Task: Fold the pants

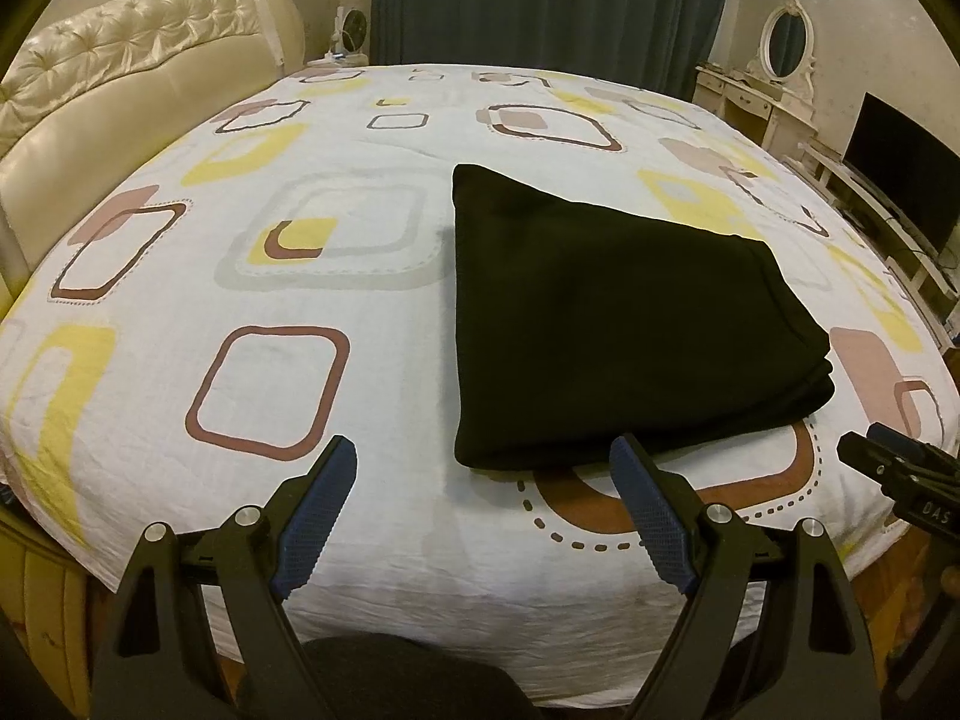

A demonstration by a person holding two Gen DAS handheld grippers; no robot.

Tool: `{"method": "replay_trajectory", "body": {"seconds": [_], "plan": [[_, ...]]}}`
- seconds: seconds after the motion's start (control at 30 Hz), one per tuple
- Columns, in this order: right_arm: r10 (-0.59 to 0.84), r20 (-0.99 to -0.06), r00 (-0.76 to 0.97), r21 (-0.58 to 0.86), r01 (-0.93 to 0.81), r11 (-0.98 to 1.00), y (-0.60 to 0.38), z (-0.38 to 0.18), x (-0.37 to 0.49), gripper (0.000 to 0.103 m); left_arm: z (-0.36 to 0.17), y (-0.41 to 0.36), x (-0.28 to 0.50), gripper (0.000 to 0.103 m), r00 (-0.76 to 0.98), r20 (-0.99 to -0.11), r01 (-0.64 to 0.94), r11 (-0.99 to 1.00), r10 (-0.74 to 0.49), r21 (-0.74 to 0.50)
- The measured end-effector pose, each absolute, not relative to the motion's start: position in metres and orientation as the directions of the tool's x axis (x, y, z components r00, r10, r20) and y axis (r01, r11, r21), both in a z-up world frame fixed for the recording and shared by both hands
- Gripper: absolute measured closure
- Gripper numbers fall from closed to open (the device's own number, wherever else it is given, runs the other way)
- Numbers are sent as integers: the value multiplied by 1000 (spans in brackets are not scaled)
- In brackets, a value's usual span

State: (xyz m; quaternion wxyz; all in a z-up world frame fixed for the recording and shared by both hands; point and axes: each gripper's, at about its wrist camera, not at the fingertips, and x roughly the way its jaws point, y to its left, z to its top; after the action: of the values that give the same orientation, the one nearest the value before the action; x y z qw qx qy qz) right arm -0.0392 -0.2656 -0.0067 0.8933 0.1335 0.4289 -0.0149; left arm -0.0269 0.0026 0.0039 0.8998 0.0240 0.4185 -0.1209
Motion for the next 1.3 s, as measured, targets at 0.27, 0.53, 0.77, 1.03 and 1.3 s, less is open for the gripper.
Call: {"method": "replay_trajectory", "body": {"seconds": [0.27, 0.53, 0.77, 1.03, 1.3], "plan": [[89, -770, 631, 224, 137, 965, -266, -8, -39, 22, 4, 2, -28, 18, 615, -763, 241, 969, -200, -59], [89, -772, 629, 222, 135, 966, -265, -8, -40, 22, 3, 0, -26, 18, 603, -772, 247, 967, -202, -59], [91, -772, 629, 222, 133, 966, -264, -9, -40, 22, 3, 0, -25, 18, 602, -772, 247, 967, -201, -60], [94, -776, 624, 220, 128, 967, -262, -10, -40, 22, 4, -1, -26, 18, 605, -772, 248, 967, -196, -51], [97, -777, 622, 218, 122, 968, -261, -10, -40, 22, 4, -4, -28, 18, 608, -772, 257, 966, -187, -32]]}}
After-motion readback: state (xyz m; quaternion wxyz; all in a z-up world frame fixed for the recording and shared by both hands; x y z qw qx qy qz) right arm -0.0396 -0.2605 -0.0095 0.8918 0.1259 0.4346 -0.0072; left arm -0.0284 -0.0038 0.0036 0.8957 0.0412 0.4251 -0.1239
